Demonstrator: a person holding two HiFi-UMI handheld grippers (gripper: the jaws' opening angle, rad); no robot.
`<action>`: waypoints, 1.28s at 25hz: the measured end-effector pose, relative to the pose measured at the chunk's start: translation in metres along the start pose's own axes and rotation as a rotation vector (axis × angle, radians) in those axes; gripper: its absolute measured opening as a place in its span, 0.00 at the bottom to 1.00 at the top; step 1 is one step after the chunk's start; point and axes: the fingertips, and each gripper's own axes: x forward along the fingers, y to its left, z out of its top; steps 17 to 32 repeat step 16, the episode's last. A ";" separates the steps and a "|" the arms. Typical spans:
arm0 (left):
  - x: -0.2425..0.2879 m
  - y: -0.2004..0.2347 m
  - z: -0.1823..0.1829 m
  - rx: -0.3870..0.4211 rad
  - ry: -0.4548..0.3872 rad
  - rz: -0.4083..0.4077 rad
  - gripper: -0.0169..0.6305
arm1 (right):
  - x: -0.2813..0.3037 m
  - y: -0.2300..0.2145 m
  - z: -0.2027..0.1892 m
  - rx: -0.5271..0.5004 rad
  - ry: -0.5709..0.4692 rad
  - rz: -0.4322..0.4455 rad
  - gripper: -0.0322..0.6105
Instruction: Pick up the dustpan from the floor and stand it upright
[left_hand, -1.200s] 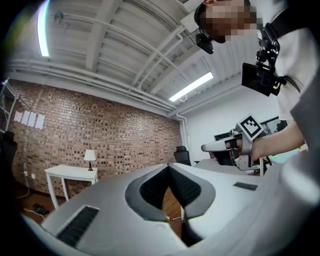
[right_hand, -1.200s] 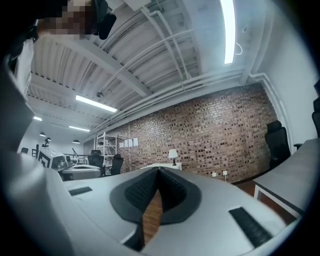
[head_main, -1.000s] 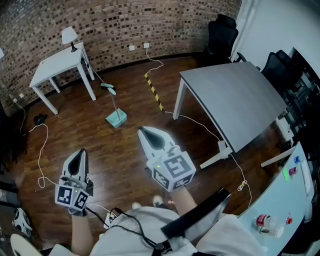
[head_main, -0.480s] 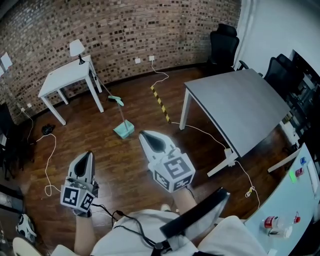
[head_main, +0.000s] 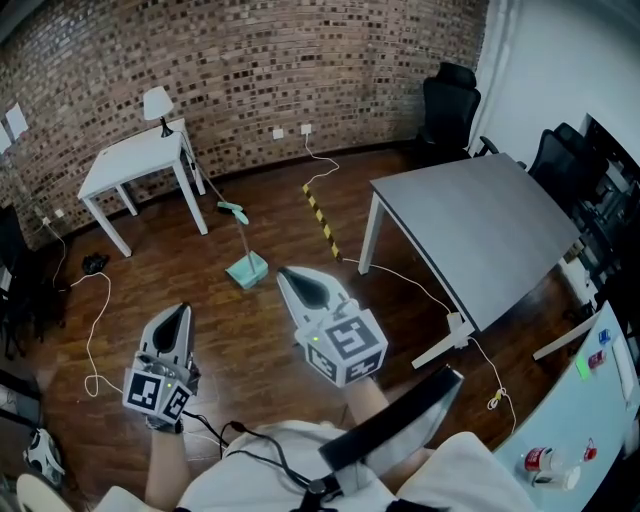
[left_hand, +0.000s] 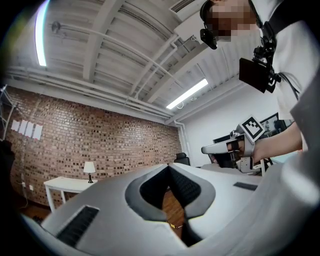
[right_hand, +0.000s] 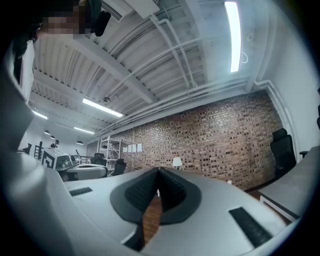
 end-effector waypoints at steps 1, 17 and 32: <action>0.002 0.002 0.000 -0.001 -0.003 0.003 0.03 | 0.002 -0.001 0.000 -0.001 0.000 0.001 0.05; 0.019 0.009 -0.004 -0.003 0.003 0.015 0.03 | 0.020 -0.015 -0.006 0.015 0.003 0.021 0.05; 0.019 0.009 -0.004 -0.003 0.003 0.015 0.03 | 0.020 -0.015 -0.006 0.015 0.003 0.021 0.05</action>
